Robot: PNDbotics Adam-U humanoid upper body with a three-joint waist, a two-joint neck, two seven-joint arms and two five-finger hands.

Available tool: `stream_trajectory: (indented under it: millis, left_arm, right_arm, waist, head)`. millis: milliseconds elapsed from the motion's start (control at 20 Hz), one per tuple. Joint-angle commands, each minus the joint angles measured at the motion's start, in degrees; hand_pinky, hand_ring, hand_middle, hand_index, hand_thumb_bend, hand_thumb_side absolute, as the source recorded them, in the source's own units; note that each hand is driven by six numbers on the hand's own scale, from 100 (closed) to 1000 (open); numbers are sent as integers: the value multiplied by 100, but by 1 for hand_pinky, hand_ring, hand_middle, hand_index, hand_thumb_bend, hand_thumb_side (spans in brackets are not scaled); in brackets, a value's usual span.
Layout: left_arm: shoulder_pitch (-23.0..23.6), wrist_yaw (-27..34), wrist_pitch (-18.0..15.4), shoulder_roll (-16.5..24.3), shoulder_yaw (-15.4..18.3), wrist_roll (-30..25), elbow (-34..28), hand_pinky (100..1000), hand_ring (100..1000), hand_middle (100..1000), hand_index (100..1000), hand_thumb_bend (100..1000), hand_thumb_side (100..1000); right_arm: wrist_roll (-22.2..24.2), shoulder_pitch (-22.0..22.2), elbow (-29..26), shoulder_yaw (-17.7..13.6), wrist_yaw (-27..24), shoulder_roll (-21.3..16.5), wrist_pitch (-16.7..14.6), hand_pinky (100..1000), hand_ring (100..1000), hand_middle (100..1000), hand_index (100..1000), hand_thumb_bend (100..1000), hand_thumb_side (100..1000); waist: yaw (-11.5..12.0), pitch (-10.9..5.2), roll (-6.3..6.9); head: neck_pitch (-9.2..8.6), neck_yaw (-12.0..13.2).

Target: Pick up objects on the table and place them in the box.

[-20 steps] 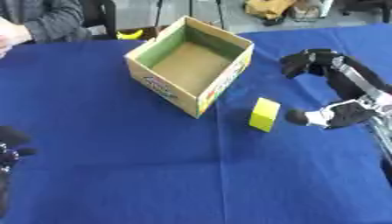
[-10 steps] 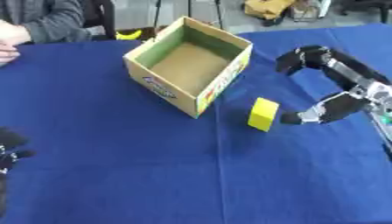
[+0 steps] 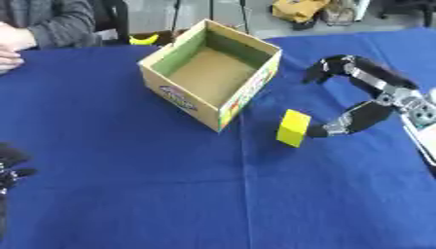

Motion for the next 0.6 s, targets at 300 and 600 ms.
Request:
stream_trajectory:
  millis: [300, 600]
  left_arm:
    - [-26, 6, 2, 125, -28, -34, -80, 581, 677, 609, 734, 185, 1000]
    - [-22, 13, 7, 125, -36, -45, -79, 582, 677, 609, 734, 184, 1000]
  right_arm:
    - [57, -283, 397, 116, 278, -151, -51, 717, 854, 663, 735, 781, 490]
    - [136, -452, 696, 202, 425, -67, -66, 715, 850, 652, 734, 780, 499]
  waist:
    - [24, -88, -3]
    - [37, -92, 7]
  head:
    - [-45, -30]
    - [-39, -47]
